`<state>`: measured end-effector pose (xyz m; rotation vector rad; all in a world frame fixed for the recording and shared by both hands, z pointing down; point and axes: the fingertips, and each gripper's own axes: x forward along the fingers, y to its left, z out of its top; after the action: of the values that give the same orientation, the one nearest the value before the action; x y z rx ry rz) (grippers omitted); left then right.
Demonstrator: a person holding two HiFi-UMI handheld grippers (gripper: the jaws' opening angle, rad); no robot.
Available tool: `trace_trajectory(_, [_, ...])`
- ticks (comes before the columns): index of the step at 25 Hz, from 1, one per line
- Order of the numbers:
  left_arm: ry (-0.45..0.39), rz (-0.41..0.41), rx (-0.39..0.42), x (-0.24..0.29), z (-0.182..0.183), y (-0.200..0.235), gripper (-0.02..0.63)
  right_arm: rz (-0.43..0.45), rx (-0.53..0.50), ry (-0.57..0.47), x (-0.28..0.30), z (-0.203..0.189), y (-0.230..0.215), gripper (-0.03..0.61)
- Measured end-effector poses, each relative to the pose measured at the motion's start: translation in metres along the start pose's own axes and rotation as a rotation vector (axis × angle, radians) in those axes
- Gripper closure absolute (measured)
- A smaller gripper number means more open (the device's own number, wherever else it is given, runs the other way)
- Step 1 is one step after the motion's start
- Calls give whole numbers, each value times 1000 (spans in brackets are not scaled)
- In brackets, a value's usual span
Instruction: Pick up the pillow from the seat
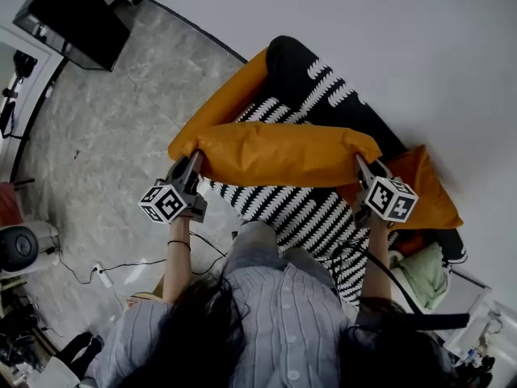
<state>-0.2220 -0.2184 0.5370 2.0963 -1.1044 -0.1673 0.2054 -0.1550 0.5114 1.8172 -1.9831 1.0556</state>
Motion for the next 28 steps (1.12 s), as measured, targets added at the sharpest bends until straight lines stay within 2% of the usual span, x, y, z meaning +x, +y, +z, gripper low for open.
trace_trajectory(13, [-95, 128, 3, -114, -45, -44, 549, 96, -26, 24, -68, -57, 13, 453])
trace_trajectory(28, [-153, 186, 78, -209, -116, -133, 549, 161, -21, -19, -171, -126, -20, 453])
